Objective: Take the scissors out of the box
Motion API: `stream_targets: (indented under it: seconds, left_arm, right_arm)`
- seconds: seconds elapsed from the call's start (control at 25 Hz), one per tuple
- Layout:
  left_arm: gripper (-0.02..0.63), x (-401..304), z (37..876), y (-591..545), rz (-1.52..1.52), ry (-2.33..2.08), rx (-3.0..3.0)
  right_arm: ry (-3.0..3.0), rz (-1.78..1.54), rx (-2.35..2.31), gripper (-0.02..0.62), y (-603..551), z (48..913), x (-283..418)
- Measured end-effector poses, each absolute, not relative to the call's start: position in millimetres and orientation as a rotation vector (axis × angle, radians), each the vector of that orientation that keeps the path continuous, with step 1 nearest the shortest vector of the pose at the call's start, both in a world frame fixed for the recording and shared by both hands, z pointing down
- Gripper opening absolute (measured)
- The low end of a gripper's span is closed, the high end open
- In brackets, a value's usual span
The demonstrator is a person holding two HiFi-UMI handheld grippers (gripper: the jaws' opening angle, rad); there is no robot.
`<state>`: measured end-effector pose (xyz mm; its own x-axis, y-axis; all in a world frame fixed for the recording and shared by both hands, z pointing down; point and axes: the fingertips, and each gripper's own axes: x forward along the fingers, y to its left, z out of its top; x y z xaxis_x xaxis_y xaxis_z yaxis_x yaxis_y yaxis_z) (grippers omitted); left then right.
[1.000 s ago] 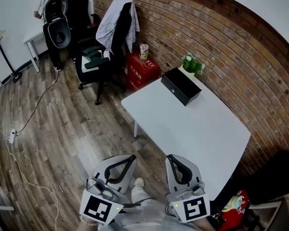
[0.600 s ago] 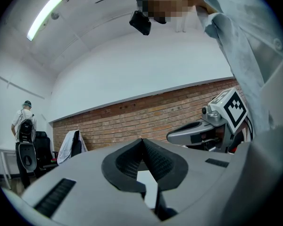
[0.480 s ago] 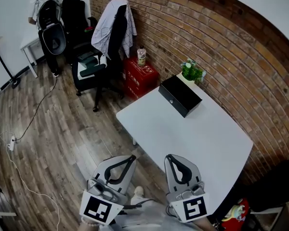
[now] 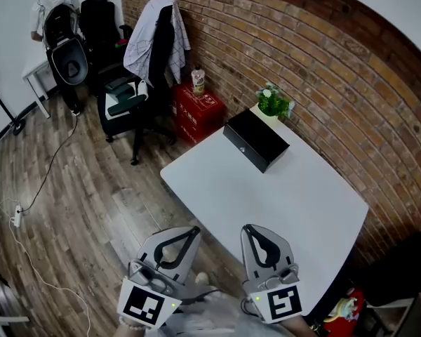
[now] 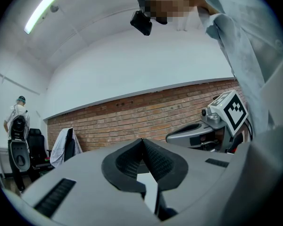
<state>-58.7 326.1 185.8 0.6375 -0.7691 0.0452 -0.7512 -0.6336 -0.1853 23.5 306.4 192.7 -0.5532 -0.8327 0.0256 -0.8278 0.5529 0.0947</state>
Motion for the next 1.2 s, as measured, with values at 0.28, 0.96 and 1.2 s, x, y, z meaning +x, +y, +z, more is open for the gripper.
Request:
stream_targets:
  seconds: [0.28,0.96,1.2]
  left_arm:
    - [0.018,-40.1,188.9,312.5,-0.193,1.186,-2.738]
    - [0.018,-13.3,202.1,221.2,-0.243,0.969,-2.791]
    - [0.018,-13.8,213.5,173.6,-0.265,0.911,-2.815]
  right_arm:
    - [-2.688,-0.105,1.522,0.044,295.9,194.8,39.9]
    - [-2.565,-0.067,1.664,0.044,218.5,206.4,59.3]
    - [-2.500,-0.025,1.735,0.044,178.8,216.5,63.0]
